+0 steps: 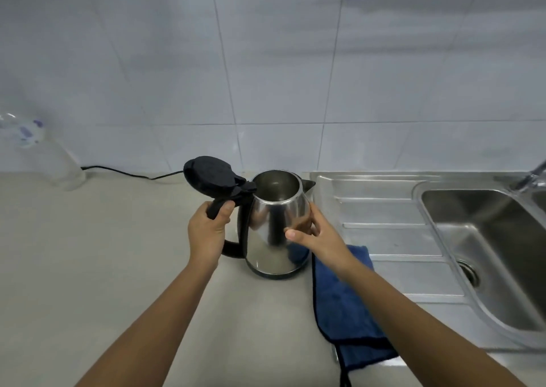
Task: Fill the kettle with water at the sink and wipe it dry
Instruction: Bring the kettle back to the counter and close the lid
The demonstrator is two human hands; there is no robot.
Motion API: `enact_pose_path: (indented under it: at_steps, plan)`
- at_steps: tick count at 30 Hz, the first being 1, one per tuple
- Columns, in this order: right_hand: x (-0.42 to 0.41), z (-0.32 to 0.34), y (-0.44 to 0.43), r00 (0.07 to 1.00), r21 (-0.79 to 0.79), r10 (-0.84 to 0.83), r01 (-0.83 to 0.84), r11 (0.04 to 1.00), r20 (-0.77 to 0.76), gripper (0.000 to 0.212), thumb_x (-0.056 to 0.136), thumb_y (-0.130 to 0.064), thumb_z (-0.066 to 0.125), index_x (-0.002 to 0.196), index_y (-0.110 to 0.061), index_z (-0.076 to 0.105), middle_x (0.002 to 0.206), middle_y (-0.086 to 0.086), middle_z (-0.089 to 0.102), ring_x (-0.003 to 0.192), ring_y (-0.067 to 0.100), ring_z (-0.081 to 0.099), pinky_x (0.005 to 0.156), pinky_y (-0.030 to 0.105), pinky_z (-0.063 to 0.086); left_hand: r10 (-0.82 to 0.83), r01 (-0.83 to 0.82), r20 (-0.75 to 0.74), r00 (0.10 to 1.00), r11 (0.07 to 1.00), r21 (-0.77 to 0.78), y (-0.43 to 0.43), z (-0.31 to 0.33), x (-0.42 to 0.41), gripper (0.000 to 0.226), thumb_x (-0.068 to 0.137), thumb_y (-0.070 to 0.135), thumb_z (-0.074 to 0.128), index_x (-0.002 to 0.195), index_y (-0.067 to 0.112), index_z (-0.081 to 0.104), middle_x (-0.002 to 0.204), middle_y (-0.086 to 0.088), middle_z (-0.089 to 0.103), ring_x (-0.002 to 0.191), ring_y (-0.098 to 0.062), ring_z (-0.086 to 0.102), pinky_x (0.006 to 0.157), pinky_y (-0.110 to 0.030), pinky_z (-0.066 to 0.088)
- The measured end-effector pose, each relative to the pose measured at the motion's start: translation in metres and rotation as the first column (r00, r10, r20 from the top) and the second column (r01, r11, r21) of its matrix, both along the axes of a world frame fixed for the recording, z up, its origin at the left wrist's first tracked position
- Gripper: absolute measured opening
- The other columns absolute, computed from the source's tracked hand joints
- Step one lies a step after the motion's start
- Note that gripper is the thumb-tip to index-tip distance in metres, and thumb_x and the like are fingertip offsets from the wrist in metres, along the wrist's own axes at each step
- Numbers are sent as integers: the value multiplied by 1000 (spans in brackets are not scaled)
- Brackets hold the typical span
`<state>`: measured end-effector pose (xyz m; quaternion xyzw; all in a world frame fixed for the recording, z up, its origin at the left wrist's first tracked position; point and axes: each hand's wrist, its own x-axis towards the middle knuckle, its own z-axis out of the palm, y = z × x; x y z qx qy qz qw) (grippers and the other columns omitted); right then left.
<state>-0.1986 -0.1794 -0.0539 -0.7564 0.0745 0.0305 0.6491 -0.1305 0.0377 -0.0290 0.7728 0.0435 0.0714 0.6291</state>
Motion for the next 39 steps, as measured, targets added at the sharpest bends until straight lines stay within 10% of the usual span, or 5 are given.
enact_pose_path:
  at_steps: [5,12,22,31,39]
  plan:
    - [4,-16,9,999,-5,-24,24,1000,-48,83,69,-45,85,141,-52,44,121,-29,69,126,2,59,98,17,48,-12,12,-32,999,1000,-11,6,-16,7,14,84,41,65,78,30,59,79,5,63,89,-33,66,69,-28,46]
    - [4,-29,15,997,16,-51,52,999,-51,97,64,-47,87,148,-47,40,134,-20,63,132,10,58,111,34,50,-68,67,-32,997,997,-27,14,-26,12,35,67,57,71,74,26,57,78,-9,59,76,-26,58,68,-30,44]
    - [-6,-43,18,997,62,-67,69,996,-42,77,71,-50,86,121,-84,37,134,-36,54,130,-5,51,107,24,45,-56,24,-146,988,977,-214,10,-2,-1,42,99,42,29,102,19,63,91,7,64,89,-9,58,76,-20,40]
    - [-19,6,25,993,19,-102,103,994,-54,51,96,-8,70,123,-38,39,103,-33,50,86,-24,56,66,-4,45,-70,23,-105,992,917,-397,4,33,-1,37,100,42,29,92,30,63,90,14,67,83,1,60,67,-12,45]
    - [-9,-9,40,984,43,-169,167,985,54,102,81,-38,86,161,-36,23,158,-7,45,147,12,39,115,31,36,-90,79,-45,995,975,-207,0,50,-1,35,97,22,35,74,20,61,54,18,66,49,5,59,50,-12,43]
